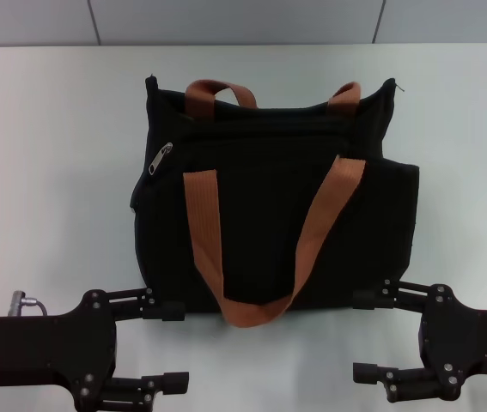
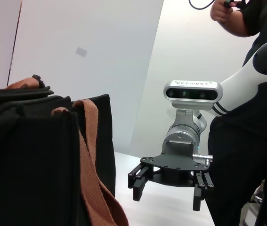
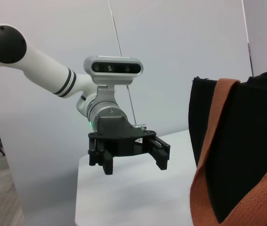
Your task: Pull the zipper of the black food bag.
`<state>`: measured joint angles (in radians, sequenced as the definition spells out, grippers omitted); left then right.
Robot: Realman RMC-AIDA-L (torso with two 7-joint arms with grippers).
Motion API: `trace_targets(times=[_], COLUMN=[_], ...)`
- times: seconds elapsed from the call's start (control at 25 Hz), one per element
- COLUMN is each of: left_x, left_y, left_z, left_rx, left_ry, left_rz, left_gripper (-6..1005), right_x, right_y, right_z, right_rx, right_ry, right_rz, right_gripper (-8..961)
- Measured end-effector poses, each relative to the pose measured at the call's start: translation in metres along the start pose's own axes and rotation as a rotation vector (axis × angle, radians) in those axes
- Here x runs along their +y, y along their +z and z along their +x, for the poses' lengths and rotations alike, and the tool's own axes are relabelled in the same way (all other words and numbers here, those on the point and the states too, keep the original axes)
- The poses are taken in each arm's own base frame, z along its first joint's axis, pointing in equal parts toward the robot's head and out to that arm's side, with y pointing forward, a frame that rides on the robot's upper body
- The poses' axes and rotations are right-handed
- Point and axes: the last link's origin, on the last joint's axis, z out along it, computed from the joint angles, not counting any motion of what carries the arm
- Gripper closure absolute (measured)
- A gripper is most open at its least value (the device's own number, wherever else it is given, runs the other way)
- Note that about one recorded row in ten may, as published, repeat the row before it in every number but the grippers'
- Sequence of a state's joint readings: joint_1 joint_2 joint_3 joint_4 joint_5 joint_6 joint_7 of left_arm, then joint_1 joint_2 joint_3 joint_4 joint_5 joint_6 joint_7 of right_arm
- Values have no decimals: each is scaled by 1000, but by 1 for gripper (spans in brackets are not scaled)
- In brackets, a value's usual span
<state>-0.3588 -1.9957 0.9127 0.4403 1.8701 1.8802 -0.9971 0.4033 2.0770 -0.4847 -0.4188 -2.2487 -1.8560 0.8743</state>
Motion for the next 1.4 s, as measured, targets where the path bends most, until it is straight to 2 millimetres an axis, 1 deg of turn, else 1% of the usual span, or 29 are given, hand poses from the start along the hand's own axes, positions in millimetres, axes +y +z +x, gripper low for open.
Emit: trace_targets(times=[0.64,0.92,1.0,1.04,1.16,1.2,1.28,1.4], left_x=[0,0,-1,-1,-4,-11,-14,-27], left_y=[0,3,4,4,1,-2,-4,-20], left_z=[0,3,11,11,26,37,41,55], left_rx=[4,26,77,77,185,273,304,381], left_ry=[0,9,33,33,104,149,162,203], left_rz=[3,-4,-3,-3,33,112,147,267], left_gripper=[242,248,250,251,254,255,257,260], right_x=[0,0,1,1,1,1,1,1], right_y=[0,0,-1,-1,-1,-1,-1,-1], right_z=[0,1,1,1,2,2,2,2], right_rx=[0,1,1,1,2,2,2,2], right_ry=[1,2,3,4,5,5,5,6], right_rz=[1,2,3,4,6,6,6,6], right_gripper=[121,121,121,121,121,121,121,121])
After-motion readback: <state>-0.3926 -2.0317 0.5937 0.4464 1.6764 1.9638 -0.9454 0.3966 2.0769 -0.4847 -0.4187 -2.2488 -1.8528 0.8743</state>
